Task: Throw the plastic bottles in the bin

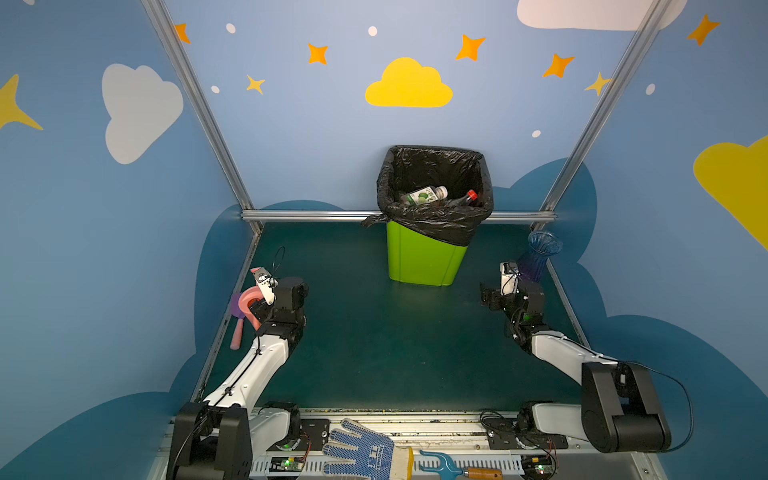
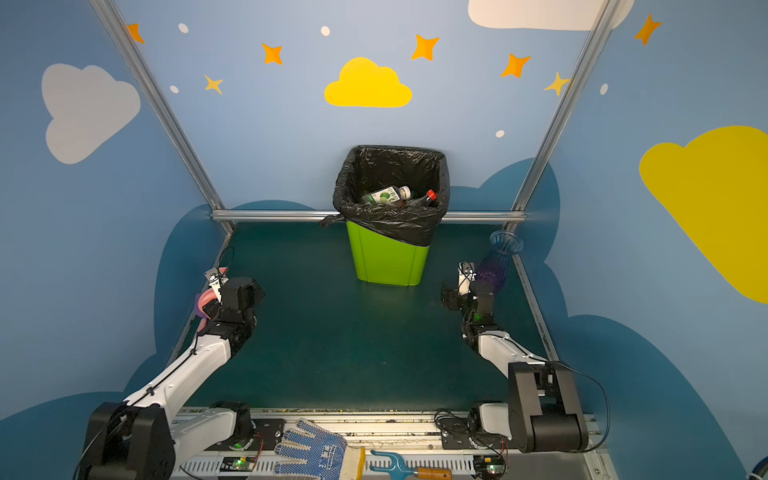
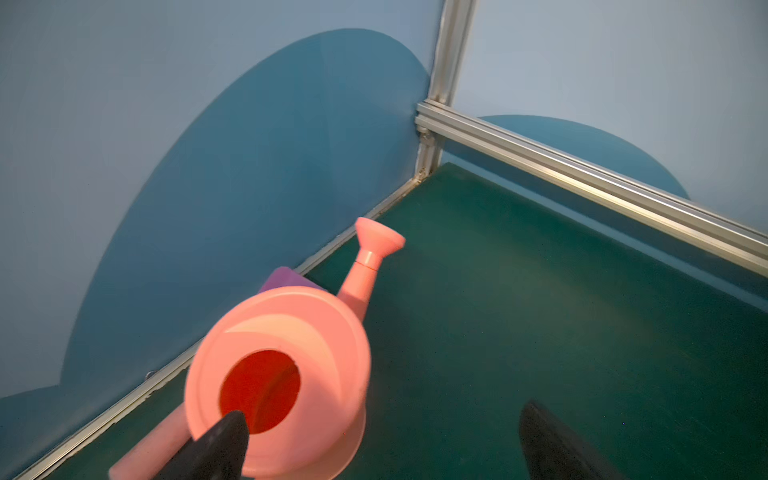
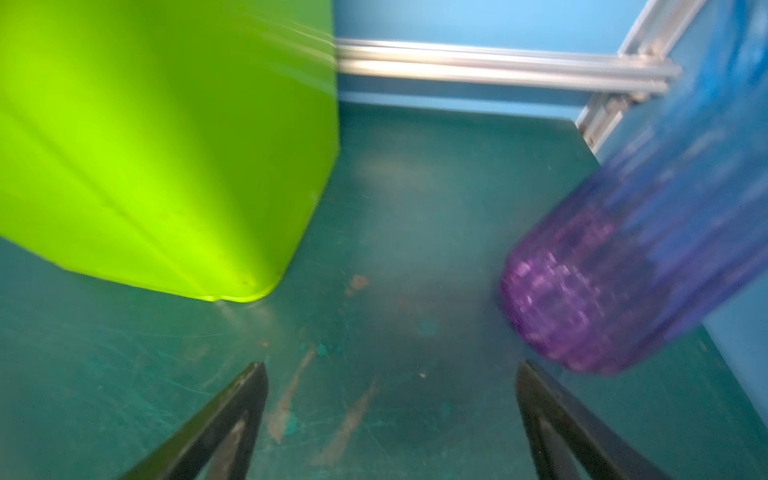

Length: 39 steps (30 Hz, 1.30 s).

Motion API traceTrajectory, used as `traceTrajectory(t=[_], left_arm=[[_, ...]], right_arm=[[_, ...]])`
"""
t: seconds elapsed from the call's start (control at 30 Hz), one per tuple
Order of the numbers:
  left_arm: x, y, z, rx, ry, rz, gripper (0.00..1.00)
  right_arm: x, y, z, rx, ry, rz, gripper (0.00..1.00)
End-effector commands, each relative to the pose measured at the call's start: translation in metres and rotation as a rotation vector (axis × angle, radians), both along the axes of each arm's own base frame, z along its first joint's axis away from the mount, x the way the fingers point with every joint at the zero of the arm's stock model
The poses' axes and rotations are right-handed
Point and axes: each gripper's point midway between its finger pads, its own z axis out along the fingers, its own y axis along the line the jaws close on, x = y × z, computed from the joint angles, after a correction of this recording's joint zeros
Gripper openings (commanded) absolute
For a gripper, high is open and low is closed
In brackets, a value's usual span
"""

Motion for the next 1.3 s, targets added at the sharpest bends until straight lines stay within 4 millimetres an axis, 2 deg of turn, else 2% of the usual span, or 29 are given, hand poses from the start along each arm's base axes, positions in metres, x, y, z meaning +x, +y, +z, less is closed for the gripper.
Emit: traceTrajectory(t=[0.0,0.23,0.4,0.6,0.73,0.83,0.93,1.03,1.07,1.17,1.27], left_arm=[[-0.011,0.012,0.002,0.008,-0.04,0.087,1.0],[-0.003,0.009,0.002,0.037,-0.017,0.04,1.0],[0.007,0.004,-0.002,0.065,-0.031,-0.016,1.0],[0.019,-0.001,-0.016,0.09,0.02,-0.081,1.0],[0.023,-0.006,-0.02,0.113,-0.028,-0.13,1.0],[0.03,-0.014,-0.031,0.083,-0.024,-0.188,1.0],[0.039,-0.022,-0.044,0.069,-0.018,-0.25,1.0],[0.043,-0.03,-0.065,0.065,-0.012,-0.304,1.0],[0.048,-0.033,-0.064,0.062,-0.041,-0.317,1.0],[0.062,-0.047,-0.076,0.047,0.056,-0.426,1.0],[0.061,-0.042,-0.082,0.002,0.05,-0.429,1.0]], right_arm=[[0.002,0.0,0.01,-0.03,-0.034,0.01,0.94],[-0.002,0.003,0.009,-0.026,-0.032,0.029,0.94],[-0.014,0.001,-0.01,-0.008,-0.026,0.015,0.94],[0.002,0.0,-0.03,-0.021,-0.016,-0.005,0.94],[0.0,-0.011,-0.035,0.005,-0.027,-0.052,0.94],[0.001,-0.013,-0.039,0.027,-0.098,-0.054,0.94],[0.006,-0.018,-0.047,0.028,0.015,-0.09,0.97],[0.008,-0.022,-0.046,0.083,0.001,-0.065,0.98],[0.007,-0.02,-0.047,0.077,0.02,-0.057,0.98],[0.008,-0.02,-0.047,0.077,0.018,-0.058,0.98],[0.007,-0.02,-0.047,0.077,0.019,-0.057,0.98]])
